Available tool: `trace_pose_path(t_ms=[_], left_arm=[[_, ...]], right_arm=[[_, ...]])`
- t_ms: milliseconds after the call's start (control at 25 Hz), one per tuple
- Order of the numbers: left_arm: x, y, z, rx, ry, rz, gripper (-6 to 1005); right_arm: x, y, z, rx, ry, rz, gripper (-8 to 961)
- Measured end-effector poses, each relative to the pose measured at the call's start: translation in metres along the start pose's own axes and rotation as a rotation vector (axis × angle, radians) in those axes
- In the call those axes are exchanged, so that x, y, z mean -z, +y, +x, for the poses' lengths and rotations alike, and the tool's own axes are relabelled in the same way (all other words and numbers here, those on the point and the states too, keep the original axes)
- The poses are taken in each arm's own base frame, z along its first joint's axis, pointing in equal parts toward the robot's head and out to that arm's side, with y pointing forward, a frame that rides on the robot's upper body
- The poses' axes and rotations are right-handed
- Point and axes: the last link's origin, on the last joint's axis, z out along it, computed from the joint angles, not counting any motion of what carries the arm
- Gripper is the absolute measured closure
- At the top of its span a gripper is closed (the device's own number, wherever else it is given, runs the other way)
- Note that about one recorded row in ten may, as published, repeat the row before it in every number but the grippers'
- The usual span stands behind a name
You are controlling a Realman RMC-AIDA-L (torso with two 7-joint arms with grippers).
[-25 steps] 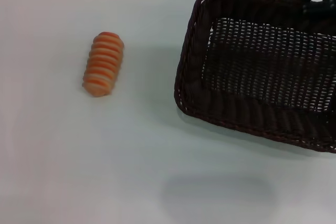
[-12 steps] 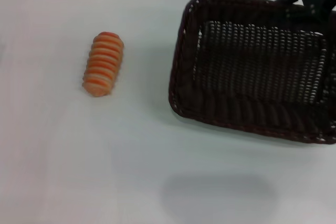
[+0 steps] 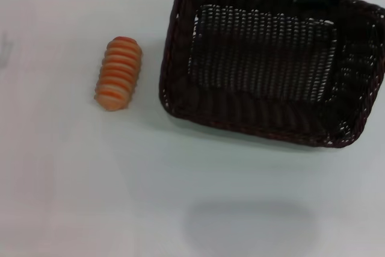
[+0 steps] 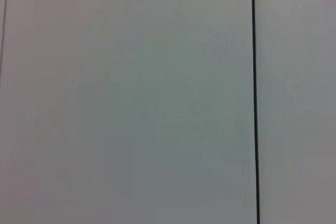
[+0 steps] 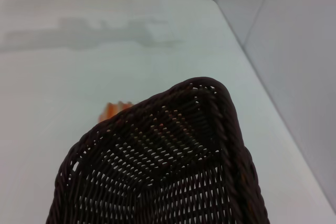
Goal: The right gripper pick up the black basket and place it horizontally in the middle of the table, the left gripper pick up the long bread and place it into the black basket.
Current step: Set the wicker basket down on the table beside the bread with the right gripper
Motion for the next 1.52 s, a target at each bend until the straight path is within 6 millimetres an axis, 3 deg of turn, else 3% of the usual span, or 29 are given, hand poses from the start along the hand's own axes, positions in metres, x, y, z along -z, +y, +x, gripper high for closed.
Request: trace_pose_path(t_ms=[240,560,840,1200,1520], left_arm=[[-0.019,0.013,-0.008,0.004,-0.019,-0.026,154],[-0.027,0.02,-0.01,0.006,-0.02,-0.043,154],[-0.029,0.02,-0.009,0.007,-0.014,-0.042,154],[-0.027,0.02,-0.01,0.01,-0.019,-0.041,155],[-0.026,0.018,-0.011,0.013,-0.022,-0.037,155]], right_arm=[[-0.017,0.01,-0.005,-0.002,-0.024,-0.057,771],[-0.03,0.017,-0.002,-0.026,-0.022,-0.085,771],[-0.053,0.036,0.01,-0.048,0.015,-0.145,772],[-0.041,0.031,0.02,-0.063,0.044,-0.095,773],[-0.041,0.025,0.014,-0.055,0.043,-0.062,774]])
